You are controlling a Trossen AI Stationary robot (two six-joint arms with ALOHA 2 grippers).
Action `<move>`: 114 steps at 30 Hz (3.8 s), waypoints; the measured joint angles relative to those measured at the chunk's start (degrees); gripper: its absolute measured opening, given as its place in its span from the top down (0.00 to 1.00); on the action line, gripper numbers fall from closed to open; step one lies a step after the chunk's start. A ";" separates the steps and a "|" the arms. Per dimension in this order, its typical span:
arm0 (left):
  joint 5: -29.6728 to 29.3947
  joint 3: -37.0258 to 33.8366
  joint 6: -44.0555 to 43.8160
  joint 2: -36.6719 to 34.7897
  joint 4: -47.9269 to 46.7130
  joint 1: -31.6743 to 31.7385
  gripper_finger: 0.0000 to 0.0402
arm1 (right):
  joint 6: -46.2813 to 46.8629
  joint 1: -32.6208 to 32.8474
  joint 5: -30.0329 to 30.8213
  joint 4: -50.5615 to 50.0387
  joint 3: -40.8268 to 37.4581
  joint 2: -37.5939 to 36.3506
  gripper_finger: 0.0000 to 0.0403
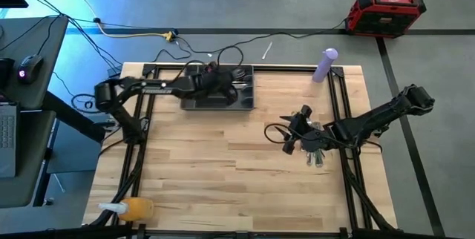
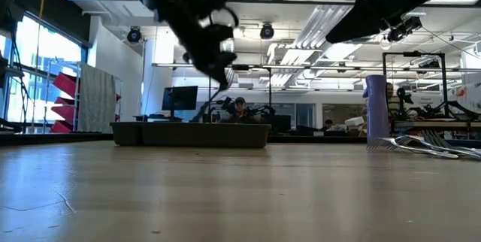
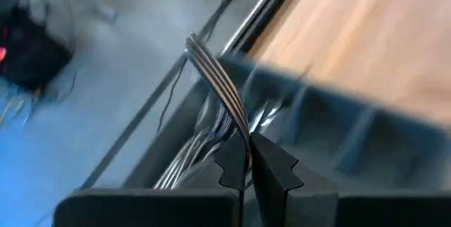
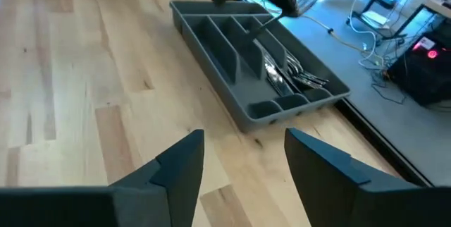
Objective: Sort silverware
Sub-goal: Put the silver fork into the organizing bin
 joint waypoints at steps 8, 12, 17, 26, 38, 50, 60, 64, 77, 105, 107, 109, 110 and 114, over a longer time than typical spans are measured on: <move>0.37 0.01 0.54 6.48 -2.93 1.54 1.00 | 4.34 0.45 -0.55 -3.02 0.00 0.00 0.56; 0.81 0.19 4.83 7.36 -2.56 1.37 0.96 | 8.55 0.43 -1.31 -5.90 0.00 0.09 0.56; 2.05 0.22 5.88 7.08 -2.34 1.32 0.78 | 11.77 0.48 -3.51 -7.92 0.00 0.09 0.56; 1.30 0.63 0.11 -1.36 -9.24 -5.88 0.60 | 15.10 3.96 -9.20 -22.09 0.42 -3.20 0.56; 0.90 -11.65 -18.26 -4.83 2.73 -24.10 0.61 | 34.42 -8.77 -27.97 -41.67 0.42 1.11 0.56; 0.58 -16.87 -20.24 -4.58 11.10 -28.59 0.61 | 33.86 -20.55 -30.03 -35.54 0.42 11.28 0.56; 0.31 -16.85 -20.13 -4.58 11.12 -29.89 0.61 | 31.32 -23.02 -32.15 -32.55 0.51 20.60 0.66; 0.11 -16.85 -20.15 -4.56 11.12 -29.87 0.61 | 29.45 -23.02 -33.28 -29.69 0.52 21.46 0.84; 1.56 -24.35 -17.80 -4.60 29.38 -29.28 0.61 | 16.30 -15.50 -24.05 26.75 -16.21 10.37 1.00; 30.66 -11.54 -10.01 12.22 66.07 -16.62 0.47 | -2.07 -12.64 -29.17 66.58 -21.85 11.61 0.99; 30.36 -11.02 -11.26 12.25 64.05 -16.62 0.48 | -2.07 -12.64 -29.15 66.73 -21.84 11.56 0.99; 28.29 -10.33 -11.69 12.23 61.34 -16.69 0.49 | -2.09 -12.64 -29.15 66.50 -21.84 11.58 0.99; 27.10 -10.23 -11.65 12.22 60.37 -16.89 0.49 | -2.07 -12.64 -29.15 66.60 -21.84 11.58 1.00; 25.83 -10.25 -11.54 12.24 60.15 -17.02 0.50 | -2.09 -12.64 -29.11 66.61 -21.81 11.58 1.00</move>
